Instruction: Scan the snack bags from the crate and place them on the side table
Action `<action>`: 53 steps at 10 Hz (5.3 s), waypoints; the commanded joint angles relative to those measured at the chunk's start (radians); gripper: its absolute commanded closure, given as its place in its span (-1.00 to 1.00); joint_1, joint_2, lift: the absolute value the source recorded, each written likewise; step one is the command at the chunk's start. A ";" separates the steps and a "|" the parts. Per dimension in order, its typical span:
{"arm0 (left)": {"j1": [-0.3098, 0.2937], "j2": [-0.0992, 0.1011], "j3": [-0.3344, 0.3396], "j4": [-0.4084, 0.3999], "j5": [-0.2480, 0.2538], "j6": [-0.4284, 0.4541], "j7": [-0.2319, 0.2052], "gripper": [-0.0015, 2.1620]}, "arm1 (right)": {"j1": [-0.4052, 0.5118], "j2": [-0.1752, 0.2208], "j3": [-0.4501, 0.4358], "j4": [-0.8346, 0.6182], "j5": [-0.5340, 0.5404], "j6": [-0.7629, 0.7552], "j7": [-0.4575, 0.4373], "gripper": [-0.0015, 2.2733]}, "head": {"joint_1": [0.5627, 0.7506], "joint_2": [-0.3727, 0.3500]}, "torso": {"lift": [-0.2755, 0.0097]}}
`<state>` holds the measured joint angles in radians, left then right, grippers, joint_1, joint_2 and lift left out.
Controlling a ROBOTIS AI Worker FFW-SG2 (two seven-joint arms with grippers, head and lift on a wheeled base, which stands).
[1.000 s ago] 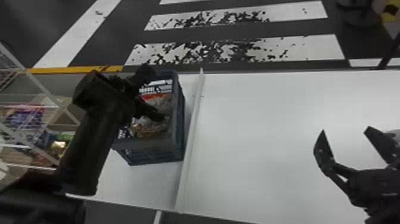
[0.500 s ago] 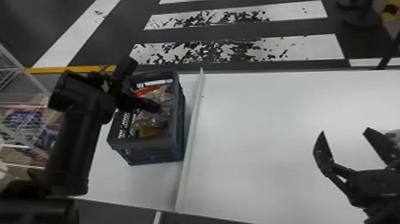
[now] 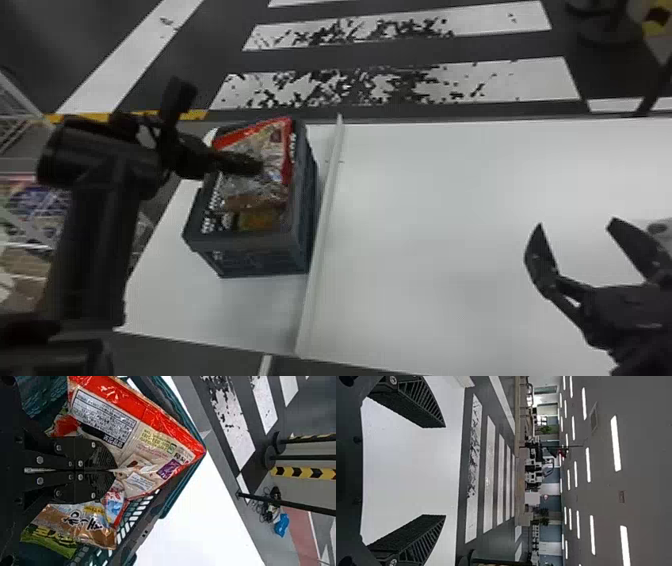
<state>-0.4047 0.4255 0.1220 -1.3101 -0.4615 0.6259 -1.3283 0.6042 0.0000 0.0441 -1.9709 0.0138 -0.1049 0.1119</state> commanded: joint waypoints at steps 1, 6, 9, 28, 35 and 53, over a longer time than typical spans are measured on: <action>0.004 0.024 0.007 -0.012 0.017 -0.001 -0.032 0.98 | -0.001 0.001 0.005 0.000 0.000 0.006 0.000 -0.94 | 0.41 0.65 | 0.27; 0.044 0.065 0.090 -0.083 0.086 0.002 -0.065 0.98 | -0.012 0.001 0.013 0.007 0.000 0.024 0.000 -0.94 | 0.41 0.76 | 0.27; 0.079 0.048 0.128 -0.173 0.138 0.039 -0.049 0.98 | -0.011 0.001 0.016 0.007 0.000 0.024 -0.001 -0.94 | 0.41 0.77 | 0.27; 0.247 -0.395 -0.346 -0.463 0.181 0.318 0.247 0.98 | 0.051 0.001 -0.003 -0.071 -0.026 0.006 -0.103 -0.94 | 0.41 -0.51 | 0.27; 0.300 -0.428 -0.436 -0.365 0.207 0.097 0.342 -0.99 | 0.057 0.001 -0.009 -0.071 -0.040 0.006 -0.109 -0.94 | 0.41 -0.89 | 0.27; 0.882 -0.428 0.412 -0.995 0.689 -0.123 0.629 -0.97 | -0.080 0.001 0.030 -0.009 0.028 0.218 0.091 0.77 | 0.41 0.66 | 0.27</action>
<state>0.4623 0.0000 0.5312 -2.3022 0.2258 0.5074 -0.7062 0.5459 0.0000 0.0736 -1.9903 0.0336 0.0815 0.2015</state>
